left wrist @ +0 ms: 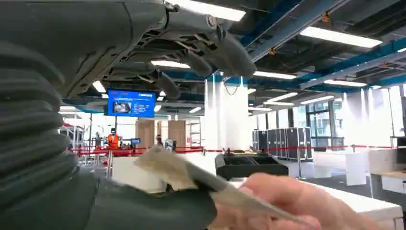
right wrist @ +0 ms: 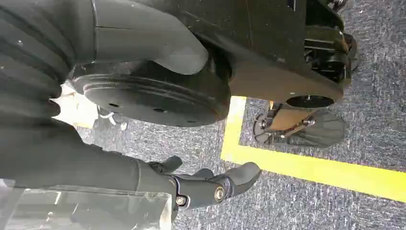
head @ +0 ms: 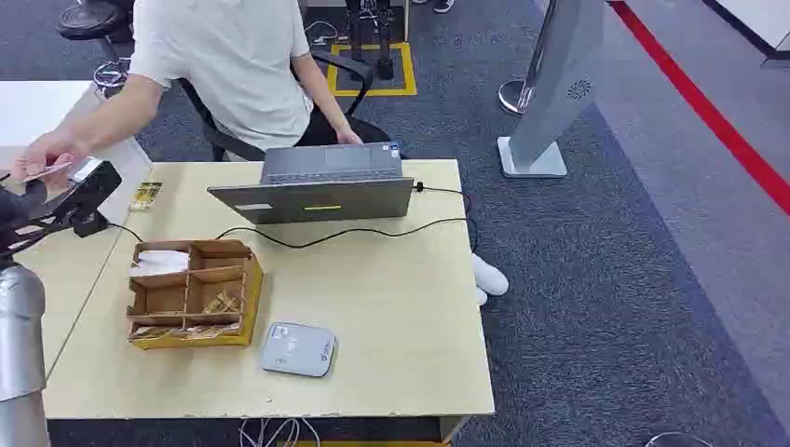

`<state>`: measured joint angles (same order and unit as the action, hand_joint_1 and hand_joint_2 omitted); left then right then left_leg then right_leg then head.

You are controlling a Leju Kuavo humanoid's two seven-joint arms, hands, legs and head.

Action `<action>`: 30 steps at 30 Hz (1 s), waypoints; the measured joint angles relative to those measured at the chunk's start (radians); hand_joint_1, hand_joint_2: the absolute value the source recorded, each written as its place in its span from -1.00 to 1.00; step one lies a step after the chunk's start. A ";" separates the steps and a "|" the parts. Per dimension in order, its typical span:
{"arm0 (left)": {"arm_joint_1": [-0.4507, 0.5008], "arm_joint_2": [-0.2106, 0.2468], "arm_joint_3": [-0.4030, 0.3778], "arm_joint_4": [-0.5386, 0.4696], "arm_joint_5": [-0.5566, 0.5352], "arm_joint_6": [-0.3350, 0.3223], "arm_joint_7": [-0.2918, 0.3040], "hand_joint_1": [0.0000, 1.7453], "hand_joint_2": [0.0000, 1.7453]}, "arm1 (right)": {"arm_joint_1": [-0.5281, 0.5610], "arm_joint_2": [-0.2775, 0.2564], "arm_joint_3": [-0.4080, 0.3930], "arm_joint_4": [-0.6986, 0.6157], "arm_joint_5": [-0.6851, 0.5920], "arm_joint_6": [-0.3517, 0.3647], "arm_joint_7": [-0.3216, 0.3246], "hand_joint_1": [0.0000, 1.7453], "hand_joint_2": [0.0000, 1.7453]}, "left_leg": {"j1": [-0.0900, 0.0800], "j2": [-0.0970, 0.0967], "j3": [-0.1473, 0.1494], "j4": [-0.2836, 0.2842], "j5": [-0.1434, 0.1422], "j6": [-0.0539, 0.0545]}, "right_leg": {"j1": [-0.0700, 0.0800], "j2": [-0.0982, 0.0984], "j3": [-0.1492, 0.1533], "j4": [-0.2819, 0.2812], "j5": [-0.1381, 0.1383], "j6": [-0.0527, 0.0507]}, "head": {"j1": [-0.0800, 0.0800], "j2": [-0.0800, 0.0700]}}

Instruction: Pass the card to the sensor for recognition and then transmit it.

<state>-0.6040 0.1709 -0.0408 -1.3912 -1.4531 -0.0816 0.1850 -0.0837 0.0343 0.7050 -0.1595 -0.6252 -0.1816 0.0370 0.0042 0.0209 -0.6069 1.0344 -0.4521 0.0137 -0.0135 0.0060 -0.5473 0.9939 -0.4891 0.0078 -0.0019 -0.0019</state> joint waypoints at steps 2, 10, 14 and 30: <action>0.006 -0.002 0.000 0.000 0.007 0.000 -0.003 1.00 1.00 | 0.000 0.000 0.000 0.000 -0.003 0.000 0.000 -1.00 1.00 | 0.000 0.000 0.000 0.000 0.000 0.000 | 0.000 0.000 0.000 0.000 0.000 0.000 | 0.000 0.000; 0.026 -0.007 0.000 0.000 0.023 0.004 -0.009 1.00 1.00 | 0.000 0.000 0.004 0.000 -0.003 -0.002 0.000 -1.00 1.00 | 0.000 0.000 -0.001 0.000 0.000 0.000 | 0.000 0.000 -0.001 0.000 0.000 0.000 | 0.000 0.000; 0.027 -0.009 0.000 0.000 0.028 0.009 -0.009 1.00 1.00 | -0.001 0.000 0.006 0.000 -0.003 -0.002 0.000 -1.00 1.00 | 0.000 0.000 -0.001 0.000 0.000 0.000 | 0.000 0.000 -0.001 0.000 0.000 0.000 | 0.000 0.000; 0.027 -0.010 0.000 -0.001 0.031 0.010 -0.009 1.00 1.00 | -0.001 -0.001 0.010 0.000 -0.003 -0.002 0.000 -1.00 1.00 | 0.000 0.000 -0.001 0.000 0.000 0.000 | 0.000 0.000 0.000 0.000 0.000 0.000 | 0.000 0.000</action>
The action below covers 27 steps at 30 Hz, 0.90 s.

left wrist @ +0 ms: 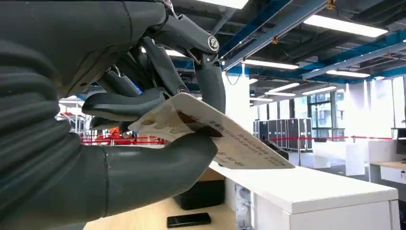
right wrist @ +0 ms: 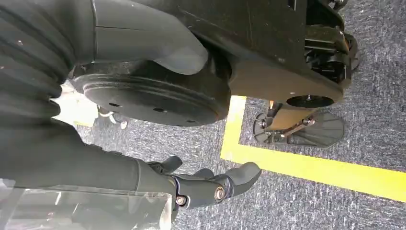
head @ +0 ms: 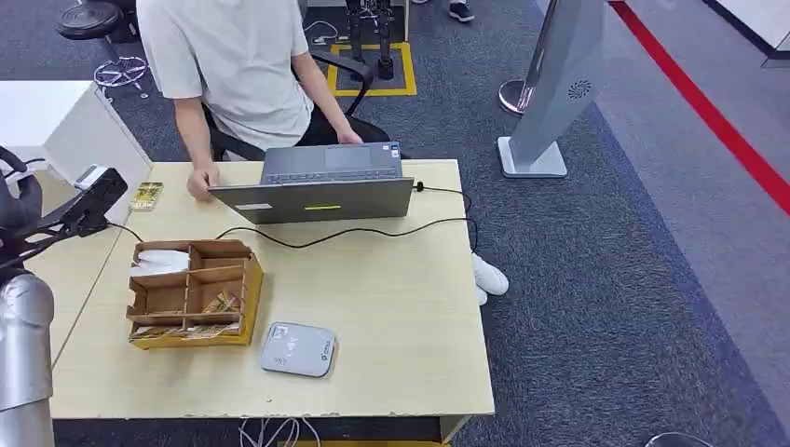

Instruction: Pass the card to the sensor for recognition and then transmit it.

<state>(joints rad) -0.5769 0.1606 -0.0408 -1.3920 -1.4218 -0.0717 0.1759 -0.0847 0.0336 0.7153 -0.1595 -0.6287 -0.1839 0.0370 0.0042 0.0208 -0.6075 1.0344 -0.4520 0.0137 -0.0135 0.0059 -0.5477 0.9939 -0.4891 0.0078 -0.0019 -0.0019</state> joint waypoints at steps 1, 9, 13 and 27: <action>0.000 0.000 0.000 0.000 0.001 0.001 0.000 1.00 1.00 | 0.000 0.000 0.000 0.000 0.000 0.000 0.000 -1.00 1.00 | 0.000 0.000 0.000 0.000 0.000 0.000 | 0.000 0.000 0.000 0.000 0.000 0.000 | 0.000 0.000; 0.039 -0.026 -0.009 -0.049 0.038 0.055 -0.046 1.00 1.00 | 0.000 0.000 0.001 0.000 -0.012 -0.001 -0.001 -1.00 1.00 | 0.000 0.000 0.000 0.000 0.000 0.000 | 0.000 0.000 0.000 0.000 0.000 0.000 | 0.000 0.000; 0.039 -0.026 -0.009 -0.049 0.038 0.055 -0.046 1.00 1.00 | 0.000 0.000 0.001 0.000 -0.012 -0.001 -0.001 -1.00 1.00 | 0.000 0.000 0.000 0.000 0.000 0.000 | 0.000 0.000 0.000 0.000 0.000 0.000 | 0.000 0.000; 0.402 -0.122 -0.512 -0.532 0.048 0.191 -0.190 1.00 1.00 | 0.004 0.000 -0.001 0.000 -0.069 -0.032 -0.013 -1.00 1.00 | -0.002 0.000 0.000 0.000 -0.003 0.003 | -0.002 -0.001 0.000 -0.001 -0.002 0.002 | 0.000 0.000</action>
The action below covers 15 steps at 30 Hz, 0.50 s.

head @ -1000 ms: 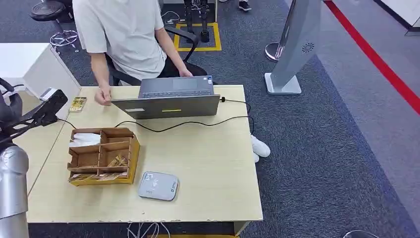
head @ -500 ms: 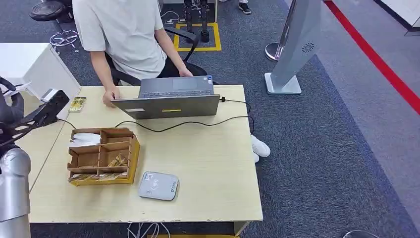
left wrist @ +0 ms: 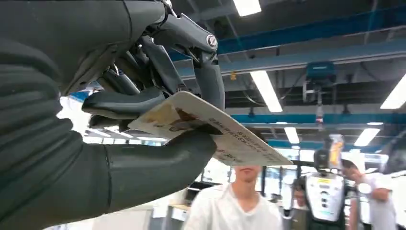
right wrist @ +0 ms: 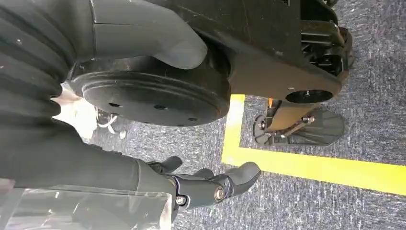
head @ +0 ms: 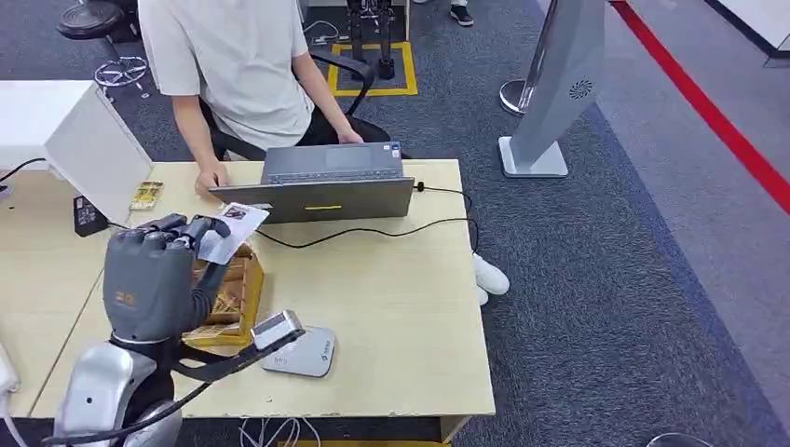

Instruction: Pass the card to the sensor for recognition and then transmit it.

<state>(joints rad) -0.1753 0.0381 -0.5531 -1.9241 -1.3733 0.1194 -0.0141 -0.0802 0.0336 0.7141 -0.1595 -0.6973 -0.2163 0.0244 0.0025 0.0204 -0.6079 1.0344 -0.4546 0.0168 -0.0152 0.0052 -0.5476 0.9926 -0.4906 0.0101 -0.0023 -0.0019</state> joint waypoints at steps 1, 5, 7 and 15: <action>0.006 0.000 -0.015 -0.004 0.004 0.000 -0.006 1.00 1.00 | 0.000 0.000 0.000 0.000 0.000 0.000 0.000 -1.00 1.00 | 0.000 0.000 0.000 0.000 0.000 0.000 | 0.000 0.000 0.000 0.000 0.000 0.000 | 0.000 0.000; 0.032 0.000 -0.067 -0.008 0.046 -0.011 -0.026 1.00 1.00 | 0.001 0.000 -0.001 0.000 -0.006 0.001 -0.006 -1.00 1.00 | 0.000 0.000 0.000 0.000 0.000 0.000 | 0.000 0.000 0.000 0.000 0.000 0.000 | 0.000 0.000; 0.048 -0.001 -0.084 0.000 0.059 -0.030 -0.028 1.00 1.00 | 0.001 0.000 -0.002 0.000 -0.018 0.001 -0.007 -1.00 1.00 | 0.000 0.000 0.000 0.000 0.000 0.000 | 0.000 0.000 0.000 0.000 0.000 0.000 | 0.000 0.000; 0.129 0.011 -0.105 0.196 0.085 -0.109 0.022 1.00 1.00 | 0.000 0.000 -0.010 0.000 -0.036 0.006 0.011 -1.00 1.00 | 0.000 0.000 0.000 0.000 0.000 0.000 | 0.000 0.000 0.000 0.000 0.000 0.000 | 0.000 0.000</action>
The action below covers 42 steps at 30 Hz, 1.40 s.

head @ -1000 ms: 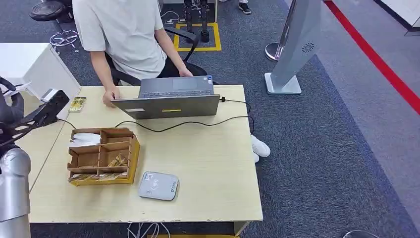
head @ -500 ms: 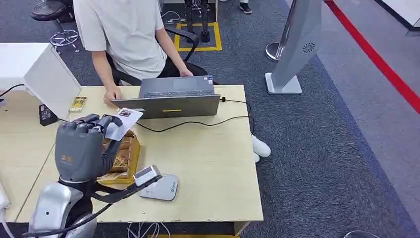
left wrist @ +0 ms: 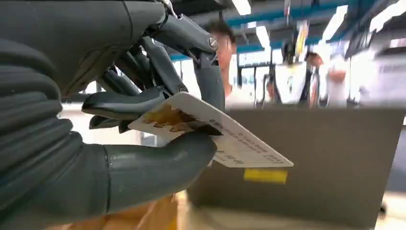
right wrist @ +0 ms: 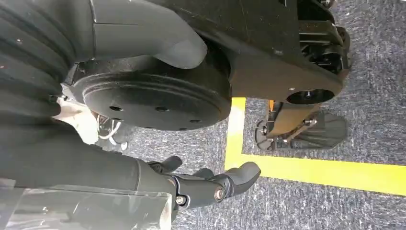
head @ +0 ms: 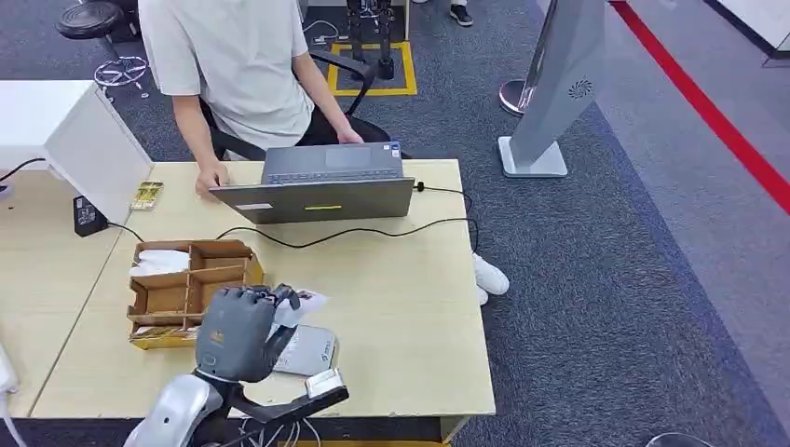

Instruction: Pass the card to the sensor for recognition and then transmit it.

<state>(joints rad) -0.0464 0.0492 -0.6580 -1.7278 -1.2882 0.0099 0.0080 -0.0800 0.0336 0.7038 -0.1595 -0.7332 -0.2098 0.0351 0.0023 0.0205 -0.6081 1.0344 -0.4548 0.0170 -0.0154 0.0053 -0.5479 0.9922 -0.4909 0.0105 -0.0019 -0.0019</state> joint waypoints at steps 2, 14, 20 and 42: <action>0.013 0.005 0.000 0.034 0.000 -0.002 0.003 1.00 1.00 | 0.000 0.000 -0.002 0.000 0.000 0.000 0.002 -1.00 1.00 | 0.000 0.000 0.000 0.000 0.000 0.000 | 0.000 0.000 0.000 0.000 0.000 0.000 | 0.000 0.000; 0.032 0.018 0.000 0.143 -0.006 -0.092 0.057 1.00 1.00 | -0.001 0.000 -0.006 0.000 -0.003 -0.007 0.010 -1.00 1.00 | 0.000 0.000 0.000 0.000 0.000 0.000 | 0.000 0.000 0.000 0.000 0.000 0.000 | 0.000 0.000; 0.033 0.021 -0.001 0.183 -0.024 -0.137 0.088 1.00 1.00 | -0.002 0.000 -0.006 0.000 -0.003 -0.008 0.020 -1.00 1.00 | 0.000 0.000 0.000 0.000 0.000 0.000 | 0.000 0.000 0.000 0.000 0.000 0.000 | 0.000 0.000; 0.033 0.029 -0.002 0.221 -0.027 -0.155 0.100 1.00 1.00 | -0.003 0.000 -0.006 0.000 -0.003 -0.008 0.022 -1.00 1.00 | 0.000 0.000 0.000 0.000 0.000 0.000 | 0.000 0.000 0.000 0.000 0.000 0.000 | 0.000 0.000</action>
<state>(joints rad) -0.0129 0.0778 -0.6603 -1.5072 -1.3153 -0.1453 0.1076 -0.0832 0.0336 0.6977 -0.1595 -0.7362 -0.2182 0.0572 0.0022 0.0200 -0.6084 1.0344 -0.4548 0.0170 -0.0154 0.0050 -0.5476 0.9922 -0.4910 0.0106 -0.0023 -0.0019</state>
